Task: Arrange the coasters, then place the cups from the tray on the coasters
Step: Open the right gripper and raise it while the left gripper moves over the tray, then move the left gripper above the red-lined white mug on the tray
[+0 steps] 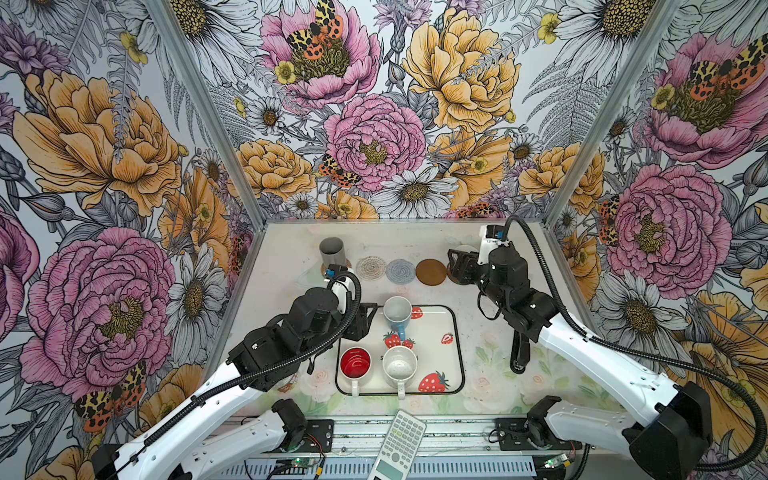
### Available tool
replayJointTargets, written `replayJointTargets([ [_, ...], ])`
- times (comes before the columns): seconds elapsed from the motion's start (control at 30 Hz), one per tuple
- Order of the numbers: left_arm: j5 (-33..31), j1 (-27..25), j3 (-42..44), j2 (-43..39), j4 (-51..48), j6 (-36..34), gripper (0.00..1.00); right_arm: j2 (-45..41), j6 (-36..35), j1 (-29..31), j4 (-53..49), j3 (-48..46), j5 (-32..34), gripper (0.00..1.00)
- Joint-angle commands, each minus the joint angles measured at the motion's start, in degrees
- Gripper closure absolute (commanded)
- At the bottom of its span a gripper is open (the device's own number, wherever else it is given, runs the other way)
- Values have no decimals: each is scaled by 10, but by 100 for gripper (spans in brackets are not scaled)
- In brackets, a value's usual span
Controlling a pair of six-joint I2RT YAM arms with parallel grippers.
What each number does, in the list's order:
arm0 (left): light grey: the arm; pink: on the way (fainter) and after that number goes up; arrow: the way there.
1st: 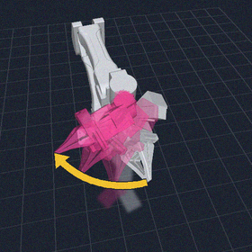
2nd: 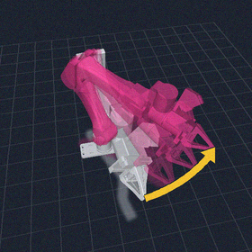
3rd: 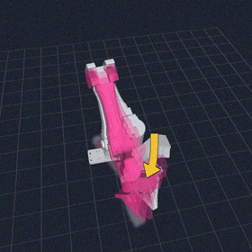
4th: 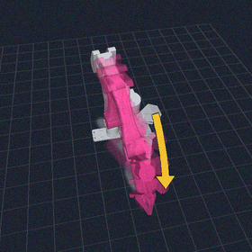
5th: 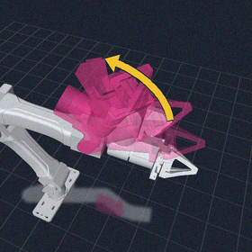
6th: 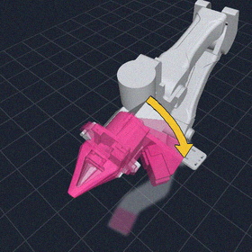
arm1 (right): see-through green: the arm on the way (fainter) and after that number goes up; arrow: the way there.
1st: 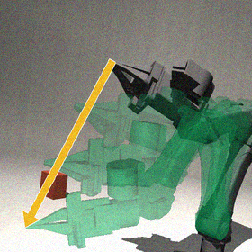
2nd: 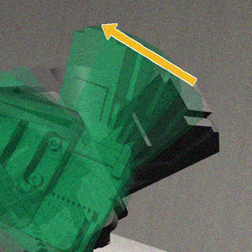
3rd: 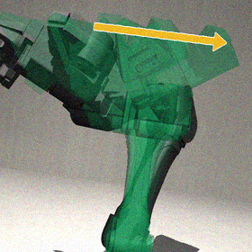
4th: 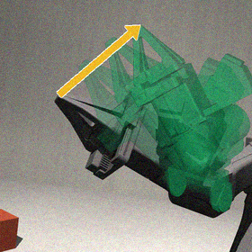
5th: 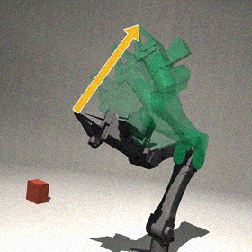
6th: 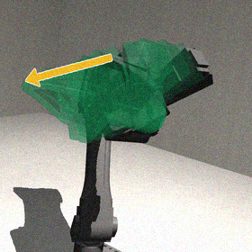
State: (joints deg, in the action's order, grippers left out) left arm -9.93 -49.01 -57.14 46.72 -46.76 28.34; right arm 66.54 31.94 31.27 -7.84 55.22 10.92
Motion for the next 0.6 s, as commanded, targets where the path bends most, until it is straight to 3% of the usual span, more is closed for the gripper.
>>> replayJointTargets([
  [0.0,-5,-19,-19,6,-100,35,42,-10,-5,-7,12,-10,3,31],
  [0.57,19,-107,27,81,-228,102,42,8,1,-18,12,-9,-10,30],
])
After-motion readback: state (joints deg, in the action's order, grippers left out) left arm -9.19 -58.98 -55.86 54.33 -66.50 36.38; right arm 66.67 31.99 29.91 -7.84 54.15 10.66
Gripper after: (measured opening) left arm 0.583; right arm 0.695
